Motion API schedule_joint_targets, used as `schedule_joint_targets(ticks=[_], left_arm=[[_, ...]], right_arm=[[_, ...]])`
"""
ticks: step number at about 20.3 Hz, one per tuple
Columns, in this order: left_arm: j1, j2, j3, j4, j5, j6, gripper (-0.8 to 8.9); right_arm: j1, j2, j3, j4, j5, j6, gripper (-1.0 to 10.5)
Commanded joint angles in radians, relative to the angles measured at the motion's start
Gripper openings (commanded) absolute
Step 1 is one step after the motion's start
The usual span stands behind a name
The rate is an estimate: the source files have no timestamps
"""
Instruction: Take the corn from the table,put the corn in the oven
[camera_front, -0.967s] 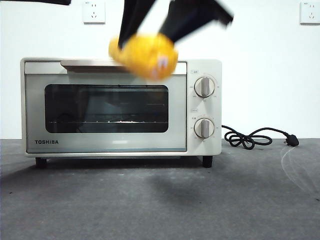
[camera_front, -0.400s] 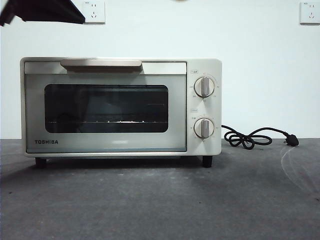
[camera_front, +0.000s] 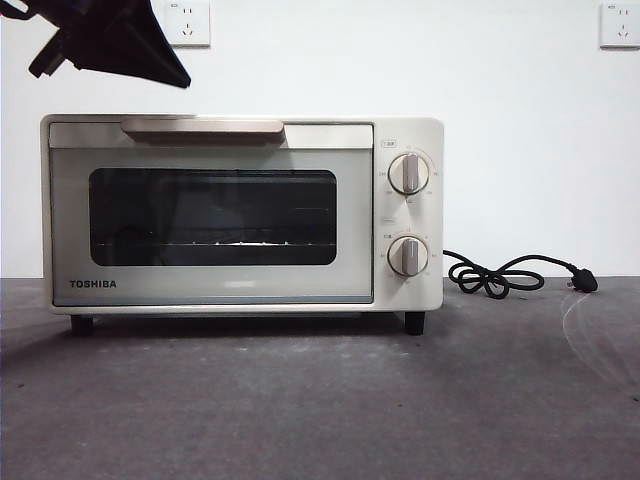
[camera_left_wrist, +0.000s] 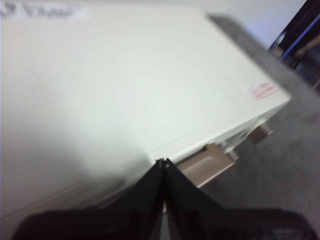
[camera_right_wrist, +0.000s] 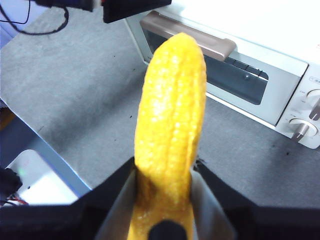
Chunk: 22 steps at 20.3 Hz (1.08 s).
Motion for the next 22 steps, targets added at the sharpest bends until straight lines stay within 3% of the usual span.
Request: schedule_joint_targets(ticks=[1, 8, 15, 22], left_arm=[[-0.014, 0.035, 0.058, -0.085, -0.003, 0.083, -0.06], [-0.049, 0.093, 0.121, -0.174, -0.036, 0.117, -0.06], [-0.082, 0.13, 0.121, -0.223, -0.137, 0.163, -0.06], [-0.091, 0.141, 0.121, -0.296, -0.153, 0.177, -0.06]], right_arm=[[0.001, -0.006, 0.001, -0.003, 0.022, 0.008, -0.2], [0.0, -0.006, 0.002, -0.011, 0.04, 0.008, -0.1], [0.0, -0.006, 0.002, -0.012, 0.043, 0.007, -0.1], [0.0, -0.006, 0.001, -0.014, 0.043, 0.005, -0.1]])
